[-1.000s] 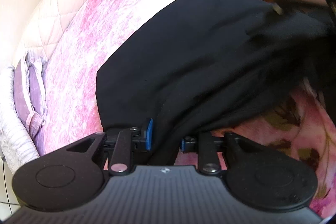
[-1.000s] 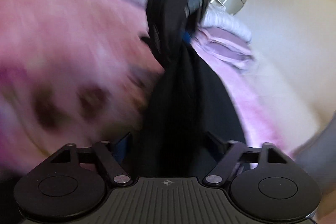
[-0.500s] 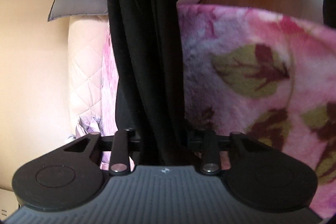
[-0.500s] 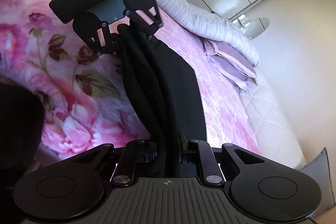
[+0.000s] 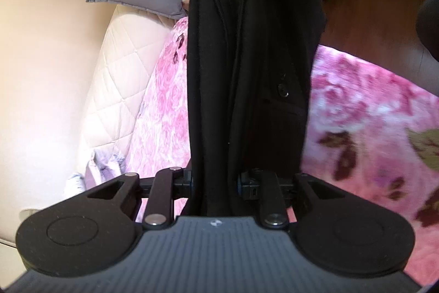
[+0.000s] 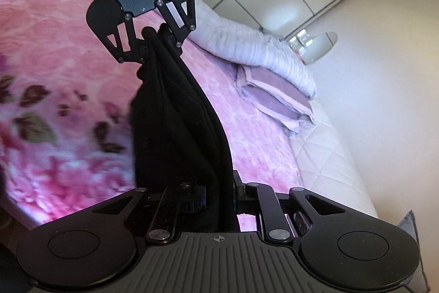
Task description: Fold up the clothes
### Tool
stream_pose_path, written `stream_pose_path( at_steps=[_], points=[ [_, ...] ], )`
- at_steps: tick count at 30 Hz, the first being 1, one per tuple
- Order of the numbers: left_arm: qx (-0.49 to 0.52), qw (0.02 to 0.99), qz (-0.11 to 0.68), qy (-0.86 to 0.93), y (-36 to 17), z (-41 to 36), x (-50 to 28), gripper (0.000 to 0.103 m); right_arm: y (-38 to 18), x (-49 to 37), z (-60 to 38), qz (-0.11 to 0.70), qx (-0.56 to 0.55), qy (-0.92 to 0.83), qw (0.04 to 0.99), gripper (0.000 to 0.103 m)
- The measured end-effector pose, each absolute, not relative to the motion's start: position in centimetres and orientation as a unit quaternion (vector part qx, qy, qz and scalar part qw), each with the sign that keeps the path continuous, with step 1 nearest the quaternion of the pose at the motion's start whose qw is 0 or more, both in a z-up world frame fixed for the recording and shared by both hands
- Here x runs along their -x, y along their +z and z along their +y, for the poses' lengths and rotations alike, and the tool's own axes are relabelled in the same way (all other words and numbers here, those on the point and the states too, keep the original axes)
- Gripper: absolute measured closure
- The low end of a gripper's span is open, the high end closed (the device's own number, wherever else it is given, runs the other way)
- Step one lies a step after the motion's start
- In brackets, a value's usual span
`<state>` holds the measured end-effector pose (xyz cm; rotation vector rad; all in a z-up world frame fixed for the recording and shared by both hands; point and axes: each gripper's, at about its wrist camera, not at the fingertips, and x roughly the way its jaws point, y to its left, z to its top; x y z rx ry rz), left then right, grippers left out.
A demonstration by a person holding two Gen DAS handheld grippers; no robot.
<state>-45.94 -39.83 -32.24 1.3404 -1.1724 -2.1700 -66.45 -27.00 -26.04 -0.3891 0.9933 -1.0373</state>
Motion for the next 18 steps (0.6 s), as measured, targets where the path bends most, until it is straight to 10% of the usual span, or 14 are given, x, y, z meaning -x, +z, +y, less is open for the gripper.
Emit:
stream_pose_path(
  at_steps=[18],
  points=[
    [-0.497, 0.087, -0.305, -0.808, -18.3, -50.9, 57.2, 0.082, -11.2, 74.8, -39.2, 0.552, 0.039, -0.429, 0.714, 0.089]
  ],
)
